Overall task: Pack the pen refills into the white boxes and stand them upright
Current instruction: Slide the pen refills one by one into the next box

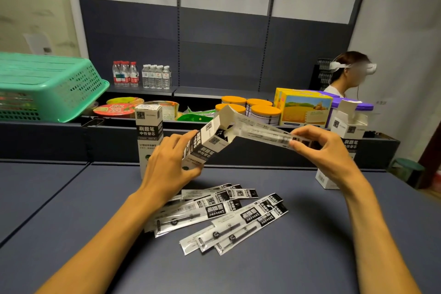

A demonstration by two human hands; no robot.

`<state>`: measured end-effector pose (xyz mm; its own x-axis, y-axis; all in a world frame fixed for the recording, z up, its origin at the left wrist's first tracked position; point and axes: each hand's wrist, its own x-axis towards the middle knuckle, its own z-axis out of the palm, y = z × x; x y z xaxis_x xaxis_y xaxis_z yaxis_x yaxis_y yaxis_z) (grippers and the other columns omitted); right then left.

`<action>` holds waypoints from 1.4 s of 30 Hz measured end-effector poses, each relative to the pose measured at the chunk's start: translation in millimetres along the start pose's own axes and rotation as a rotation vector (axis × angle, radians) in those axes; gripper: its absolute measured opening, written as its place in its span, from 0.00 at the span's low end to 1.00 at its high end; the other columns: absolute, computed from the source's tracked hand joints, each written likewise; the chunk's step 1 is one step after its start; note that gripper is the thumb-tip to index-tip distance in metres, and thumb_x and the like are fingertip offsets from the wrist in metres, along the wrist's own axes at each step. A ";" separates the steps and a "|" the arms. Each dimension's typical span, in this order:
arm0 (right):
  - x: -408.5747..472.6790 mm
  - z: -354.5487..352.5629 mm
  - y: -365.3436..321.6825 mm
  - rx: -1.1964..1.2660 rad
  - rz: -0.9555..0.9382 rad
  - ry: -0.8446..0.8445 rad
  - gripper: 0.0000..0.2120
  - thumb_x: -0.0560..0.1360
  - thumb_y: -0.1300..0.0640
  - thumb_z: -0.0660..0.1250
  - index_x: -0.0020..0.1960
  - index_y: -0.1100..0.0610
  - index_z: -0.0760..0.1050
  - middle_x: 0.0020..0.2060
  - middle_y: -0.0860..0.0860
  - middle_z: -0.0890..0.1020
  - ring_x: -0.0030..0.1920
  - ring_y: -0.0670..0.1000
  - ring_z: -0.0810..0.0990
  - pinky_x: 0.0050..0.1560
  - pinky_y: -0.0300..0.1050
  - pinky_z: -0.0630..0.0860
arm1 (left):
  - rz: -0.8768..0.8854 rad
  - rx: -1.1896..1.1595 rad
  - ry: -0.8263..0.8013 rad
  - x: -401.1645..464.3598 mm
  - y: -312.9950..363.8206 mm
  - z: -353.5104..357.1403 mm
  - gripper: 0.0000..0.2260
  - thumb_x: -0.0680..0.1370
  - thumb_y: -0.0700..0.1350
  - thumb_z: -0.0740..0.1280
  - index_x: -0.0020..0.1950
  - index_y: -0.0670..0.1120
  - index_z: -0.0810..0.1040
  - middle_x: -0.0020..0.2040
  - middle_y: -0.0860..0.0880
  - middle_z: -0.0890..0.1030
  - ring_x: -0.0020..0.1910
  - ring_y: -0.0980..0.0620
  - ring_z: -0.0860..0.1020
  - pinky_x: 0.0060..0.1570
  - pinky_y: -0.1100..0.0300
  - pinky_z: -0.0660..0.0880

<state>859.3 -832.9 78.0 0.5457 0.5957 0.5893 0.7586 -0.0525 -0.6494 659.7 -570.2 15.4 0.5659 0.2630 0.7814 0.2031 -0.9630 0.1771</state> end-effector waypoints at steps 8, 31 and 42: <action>5.3 6.8 -9.3 -0.109 -0.073 -0.030 0.07 0.73 0.57 0.72 0.46 0.44 0.78 0.46 0.47 0.82 0.48 0.49 0.80 0.47 0.49 0.79 | 0.003 0.002 -0.010 -0.9 0.1 0.1 0.37 0.67 0.49 0.77 0.72 0.48 0.67 0.55 0.48 0.77 0.51 0.52 0.71 0.45 0.59 0.69; 19.1 2.0 -27.4 -0.574 -0.322 0.169 0.11 0.72 0.50 0.65 0.52 0.51 0.81 0.47 0.50 0.83 0.51 0.52 0.77 0.57 0.50 0.67 | 0.035 0.020 -0.044 -1.6 -0.1 2.0 0.37 0.66 0.49 0.78 0.72 0.48 0.68 0.55 0.48 0.77 0.50 0.51 0.73 0.44 0.59 0.70; 17.3 7.9 -34.2 -0.647 -0.438 0.162 0.09 0.72 0.52 0.66 0.49 0.52 0.82 0.45 0.49 0.84 0.49 0.51 0.77 0.56 0.47 0.65 | 0.011 0.004 -0.056 -1.4 -1.4 2.4 0.36 0.67 0.48 0.78 0.72 0.49 0.67 0.55 0.49 0.76 0.51 0.50 0.73 0.43 0.57 0.74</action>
<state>840.0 -814.5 106.6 0.1570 0.5482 0.8215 0.9451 -0.3248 0.0362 660.5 -569.1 12.7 0.6121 0.2550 0.7486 0.1993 -0.9658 0.1660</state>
